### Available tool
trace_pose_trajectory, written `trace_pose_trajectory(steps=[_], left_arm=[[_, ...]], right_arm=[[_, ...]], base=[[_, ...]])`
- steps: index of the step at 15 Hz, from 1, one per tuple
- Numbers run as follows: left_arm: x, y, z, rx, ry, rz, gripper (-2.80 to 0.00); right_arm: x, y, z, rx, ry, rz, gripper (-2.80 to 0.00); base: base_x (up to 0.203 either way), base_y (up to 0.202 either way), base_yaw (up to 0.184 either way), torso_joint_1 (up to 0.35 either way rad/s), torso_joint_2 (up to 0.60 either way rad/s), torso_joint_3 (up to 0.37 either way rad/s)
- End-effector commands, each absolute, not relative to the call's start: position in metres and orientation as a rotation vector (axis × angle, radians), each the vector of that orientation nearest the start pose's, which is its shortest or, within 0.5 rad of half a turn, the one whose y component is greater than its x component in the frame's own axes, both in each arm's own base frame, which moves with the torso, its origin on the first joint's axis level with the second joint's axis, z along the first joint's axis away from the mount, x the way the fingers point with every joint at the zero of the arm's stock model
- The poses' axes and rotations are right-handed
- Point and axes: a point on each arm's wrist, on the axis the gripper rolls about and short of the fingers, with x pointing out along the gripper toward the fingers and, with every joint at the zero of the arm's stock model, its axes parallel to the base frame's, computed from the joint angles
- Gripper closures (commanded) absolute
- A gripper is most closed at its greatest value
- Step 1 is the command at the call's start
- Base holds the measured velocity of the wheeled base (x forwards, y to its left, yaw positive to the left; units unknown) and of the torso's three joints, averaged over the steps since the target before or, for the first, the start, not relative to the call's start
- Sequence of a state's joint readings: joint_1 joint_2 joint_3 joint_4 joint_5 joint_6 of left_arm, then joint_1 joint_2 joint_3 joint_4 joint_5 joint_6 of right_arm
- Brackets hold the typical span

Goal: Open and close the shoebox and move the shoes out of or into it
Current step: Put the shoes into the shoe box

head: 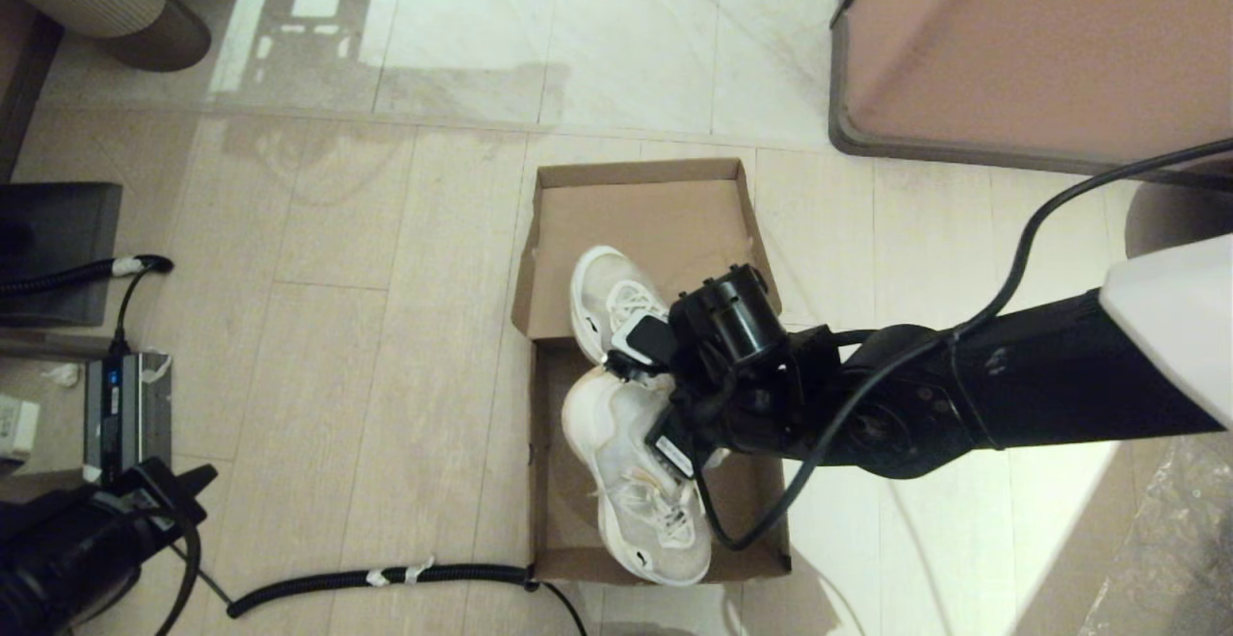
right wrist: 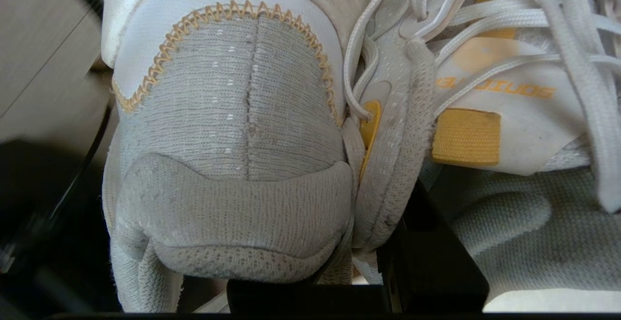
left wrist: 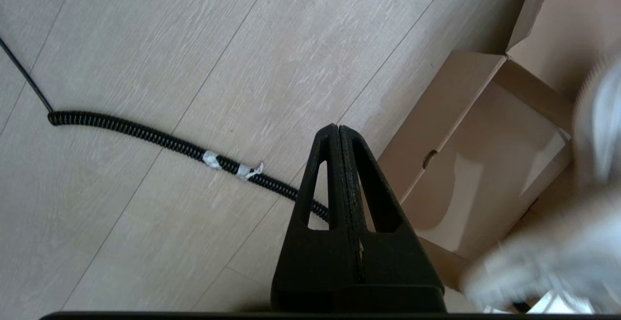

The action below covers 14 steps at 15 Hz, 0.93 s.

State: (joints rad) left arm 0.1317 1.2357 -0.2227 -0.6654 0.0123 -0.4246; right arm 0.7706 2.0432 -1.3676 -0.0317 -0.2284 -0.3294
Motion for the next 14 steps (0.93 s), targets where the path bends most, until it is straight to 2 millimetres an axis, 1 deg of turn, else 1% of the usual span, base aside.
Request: trace_pose_trajectory(steps=[1, 2, 3, 4, 8, 9, 11, 13, 14], left_arm=[[0.150, 0.020, 0.139, -0.444, 0.312, 0.215, 0.00], [0.148, 0.020, 0.139, -0.445, 0.309, 0.215, 0.00], [0.146, 0.020, 0.137, -0.445, 0.312, 0.215, 0.00], [0.145, 0.020, 0.136, -0.447, 0.315, 0.215, 0.00], [0.145, 0.019, 0.135, -0.447, 0.320, 0.216, 0.00], [0.145, 0.019, 0.135, -0.447, 0.321, 0.216, 0.00], [0.143, 0.019, 0.133, -0.448, 0.326, 0.217, 0.00], [0.143, 0.019, 0.132, -0.449, 0.330, 0.218, 0.00], [0.143, 0.019, 0.132, -0.450, 0.331, 0.217, 0.00]], right_arm=[[0.316, 0.295, 0.133, -0.637, 0.496, 0.601, 0.00], [0.324, 0.300, 0.131, -0.638, 0.485, 0.589, -2.80], [0.329, 0.302, 0.127, -0.649, 0.486, 0.578, -2.80], [0.330, 0.301, 0.125, -0.659, 0.491, 0.575, -2.80], [0.325, 0.290, 0.121, -0.692, 0.532, 0.573, -2.80], [0.324, 0.288, 0.124, -0.690, 0.528, 0.572, -2.80], [0.317, 0.282, 0.136, -0.689, 0.525, 0.572, -2.80], [0.302, 0.268, 0.151, -0.707, 0.558, 0.576, -2.80], [0.294, 0.261, 0.155, -0.714, 0.572, 0.577, -2.80]], base=[[0.000, 0.000, 0.000, 0.000, 0.00, 0.000], [0.000, 0.000, 0.000, 0.000, 0.00, 0.000], [0.000, 0.000, 0.000, 0.000, 0.00, 0.000], [0.000, 0.000, 0.000, 0.000, 0.00, 0.000], [0.000, 0.000, 0.000, 0.000, 0.00, 0.000], [0.000, 0.000, 0.000, 0.000, 0.00, 0.000], [0.000, 0.000, 0.000, 0.000, 0.00, 0.000], [0.000, 0.000, 0.000, 0.000, 0.00, 0.000], [0.000, 0.000, 0.000, 0.000, 0.00, 0.000]])
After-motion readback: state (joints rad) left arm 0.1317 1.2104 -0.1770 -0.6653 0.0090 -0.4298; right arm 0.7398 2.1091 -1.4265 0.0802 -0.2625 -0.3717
